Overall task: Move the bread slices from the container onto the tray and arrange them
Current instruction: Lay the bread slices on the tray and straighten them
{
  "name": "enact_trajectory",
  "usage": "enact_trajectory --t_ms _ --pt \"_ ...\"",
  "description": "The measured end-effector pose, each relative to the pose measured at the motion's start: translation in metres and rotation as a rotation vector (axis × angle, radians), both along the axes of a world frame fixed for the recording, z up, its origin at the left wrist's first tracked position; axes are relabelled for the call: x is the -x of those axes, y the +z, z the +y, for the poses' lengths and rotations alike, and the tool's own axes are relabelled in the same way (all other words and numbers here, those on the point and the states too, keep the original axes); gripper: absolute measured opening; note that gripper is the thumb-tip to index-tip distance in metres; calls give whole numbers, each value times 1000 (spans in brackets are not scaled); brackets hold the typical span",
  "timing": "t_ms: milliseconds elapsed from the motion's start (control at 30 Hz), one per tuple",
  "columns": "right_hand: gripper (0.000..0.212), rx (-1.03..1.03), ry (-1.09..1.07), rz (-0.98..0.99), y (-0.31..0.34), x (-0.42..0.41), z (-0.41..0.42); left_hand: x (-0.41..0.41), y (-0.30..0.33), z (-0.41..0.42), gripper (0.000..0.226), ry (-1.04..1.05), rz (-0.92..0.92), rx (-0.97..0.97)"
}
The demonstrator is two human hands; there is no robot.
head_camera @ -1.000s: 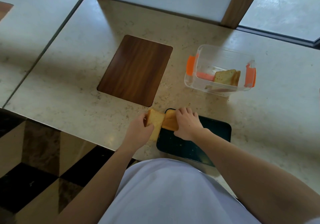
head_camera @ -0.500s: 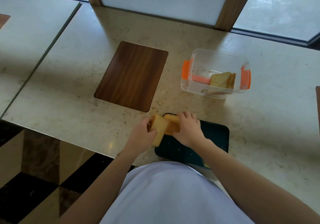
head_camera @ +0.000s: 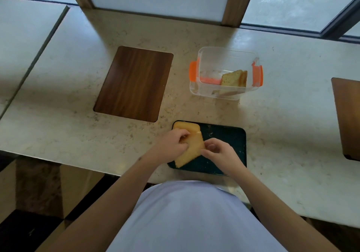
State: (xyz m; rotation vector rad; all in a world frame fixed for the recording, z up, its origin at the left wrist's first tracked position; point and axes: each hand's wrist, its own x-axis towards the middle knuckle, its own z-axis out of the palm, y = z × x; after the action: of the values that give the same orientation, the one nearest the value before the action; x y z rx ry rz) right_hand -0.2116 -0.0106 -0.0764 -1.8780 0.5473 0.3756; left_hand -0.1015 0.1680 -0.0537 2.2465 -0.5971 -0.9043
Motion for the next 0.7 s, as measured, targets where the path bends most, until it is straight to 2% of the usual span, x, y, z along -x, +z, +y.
enact_trajectory --t_ms 67,133,200,300,467,633,700 --pt "17 -111 -10 72 0 5 -3 -6 3 -5 39 57 139 42" --pt "28 -263 -51 138 -2 9 -6 -11 7 -6 28 257 415 164" --pt "35 -374 -162 179 -6 13 -8 -13 5 -4 29 480 638 281" --pt "37 -341 -237 233 -12 16 -3 -9 -9 3 36 613 616 264" --pt "28 -26 -31 311 -26 16 8 6 -30 11 28 642 507 90" --pt "34 130 167 375 -29 11 19 13 -39 20 25 610 428 1" --pt "33 164 235 380 -29 8 23 16 -40 23 13 607 405 -31"
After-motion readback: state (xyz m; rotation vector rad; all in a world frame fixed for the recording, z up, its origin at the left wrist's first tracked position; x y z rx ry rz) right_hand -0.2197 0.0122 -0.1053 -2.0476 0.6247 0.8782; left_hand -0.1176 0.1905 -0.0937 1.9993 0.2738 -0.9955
